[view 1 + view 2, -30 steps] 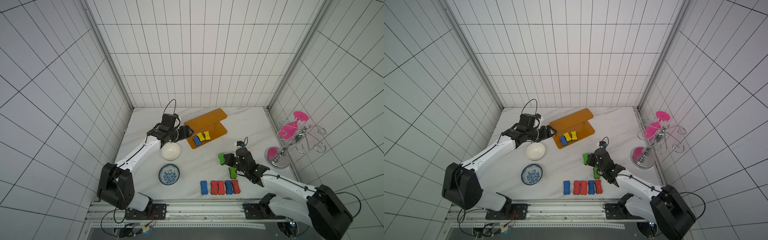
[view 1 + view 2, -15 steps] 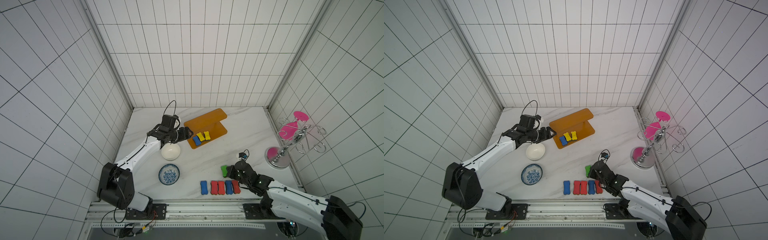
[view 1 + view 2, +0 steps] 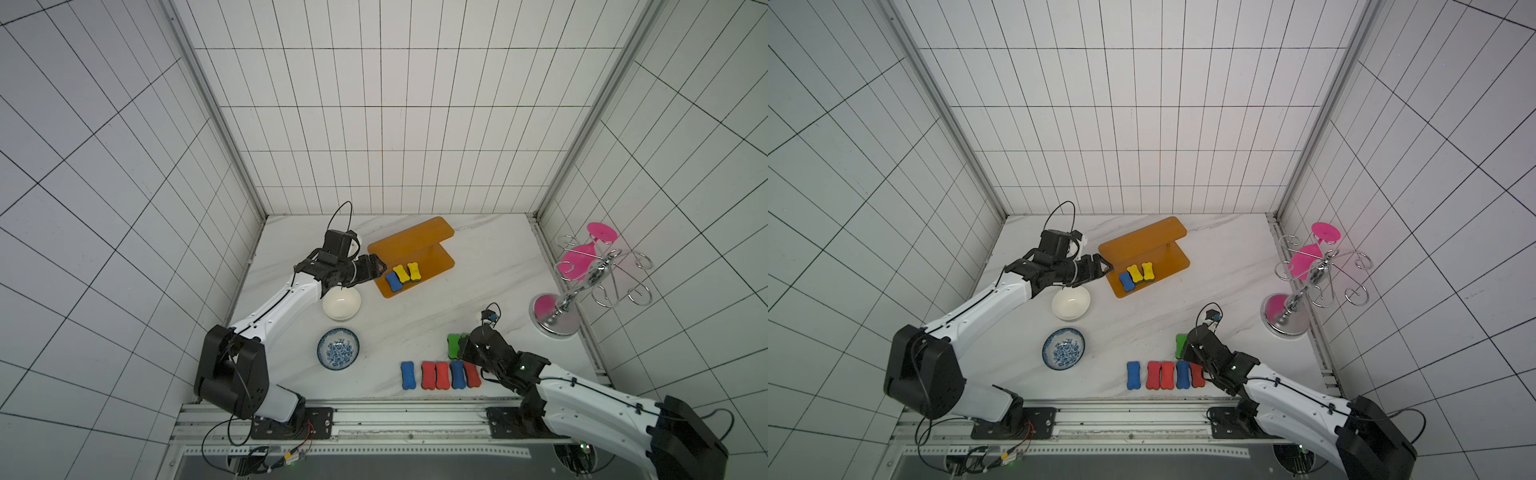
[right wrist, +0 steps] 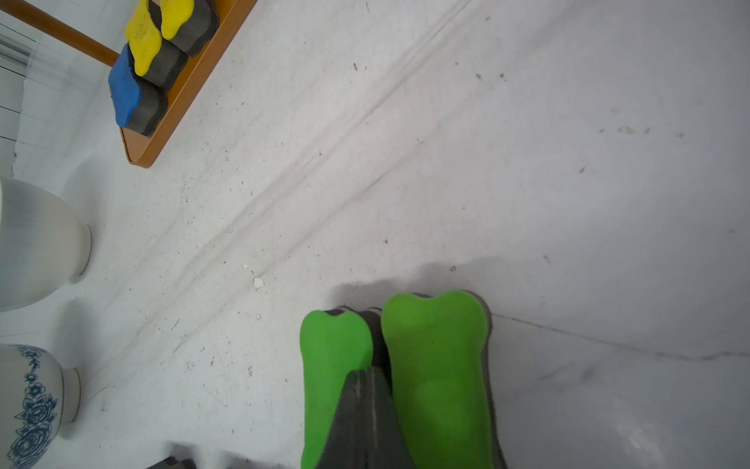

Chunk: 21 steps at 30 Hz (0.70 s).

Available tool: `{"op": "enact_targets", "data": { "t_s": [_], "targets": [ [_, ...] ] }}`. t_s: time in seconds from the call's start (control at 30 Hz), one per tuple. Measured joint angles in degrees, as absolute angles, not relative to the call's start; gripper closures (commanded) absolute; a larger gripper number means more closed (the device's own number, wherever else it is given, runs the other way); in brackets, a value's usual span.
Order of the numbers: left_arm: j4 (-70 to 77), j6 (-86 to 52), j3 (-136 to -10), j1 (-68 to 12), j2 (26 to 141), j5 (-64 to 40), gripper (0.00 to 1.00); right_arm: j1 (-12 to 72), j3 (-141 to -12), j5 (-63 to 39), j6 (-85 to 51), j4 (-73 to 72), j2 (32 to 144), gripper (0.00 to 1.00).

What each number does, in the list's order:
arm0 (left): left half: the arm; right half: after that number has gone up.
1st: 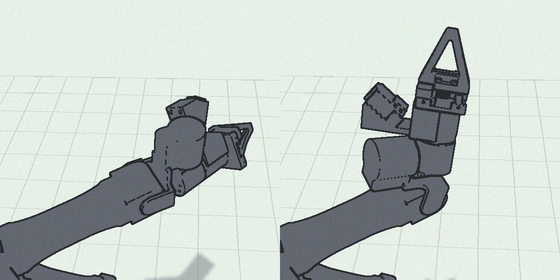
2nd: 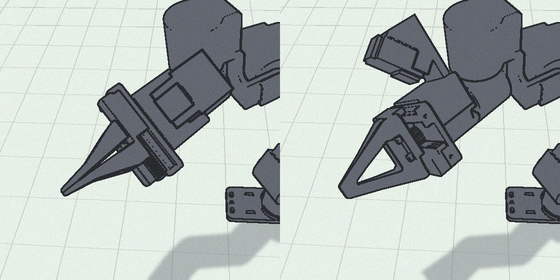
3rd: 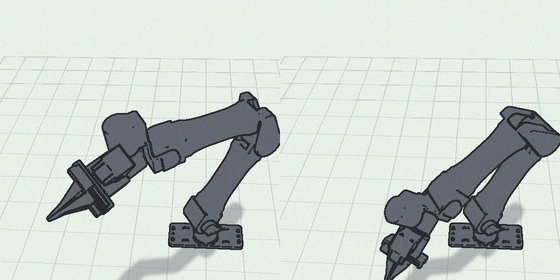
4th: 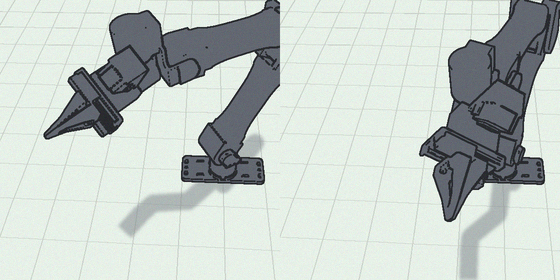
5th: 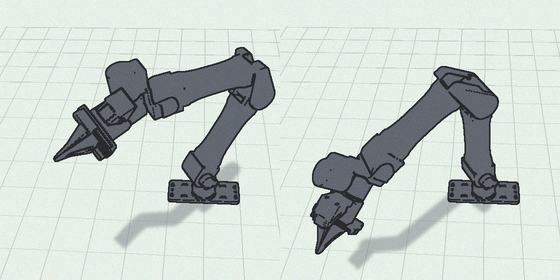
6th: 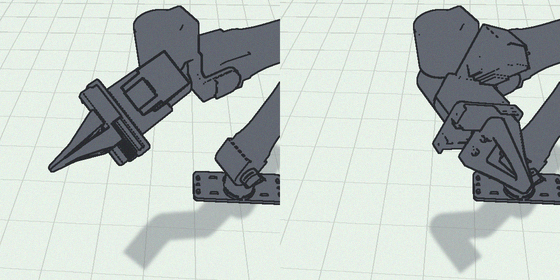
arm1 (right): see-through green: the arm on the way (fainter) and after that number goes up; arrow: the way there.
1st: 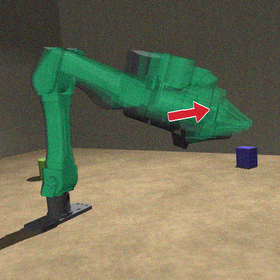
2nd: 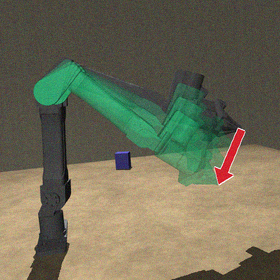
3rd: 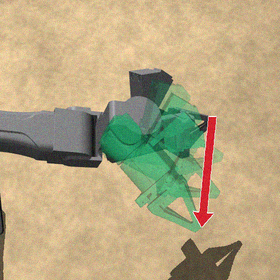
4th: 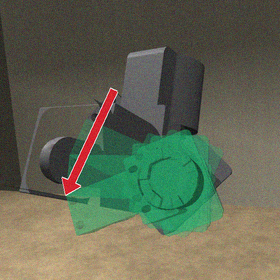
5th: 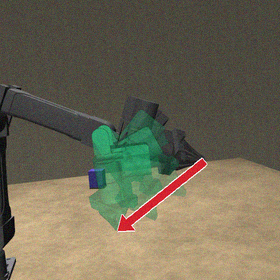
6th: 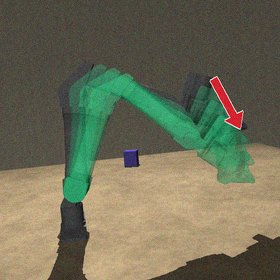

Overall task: Remove the whiteboard erasers from the shelf
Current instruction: Place the whiteboard eraser at the center of the board.

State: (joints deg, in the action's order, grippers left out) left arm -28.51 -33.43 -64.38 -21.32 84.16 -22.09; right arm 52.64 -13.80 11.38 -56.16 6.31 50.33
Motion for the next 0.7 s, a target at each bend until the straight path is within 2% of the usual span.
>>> {"op": "enact_targets", "data": {
  "t_s": [0.37,0.7],
  "targets": [
    [-28.3,-33.6,-64.4,-22.0,84.2,-22.1,0.18,52.6,-13.8,11.4,-54.0,6.7,50.7,0.82],
    [-28.3,-33.6,-64.4,-22.0,84.5,-22.1,0.18,52.6,-14.5,11.6,-51.4,7.8,49.2,0.82]
  ]
}}
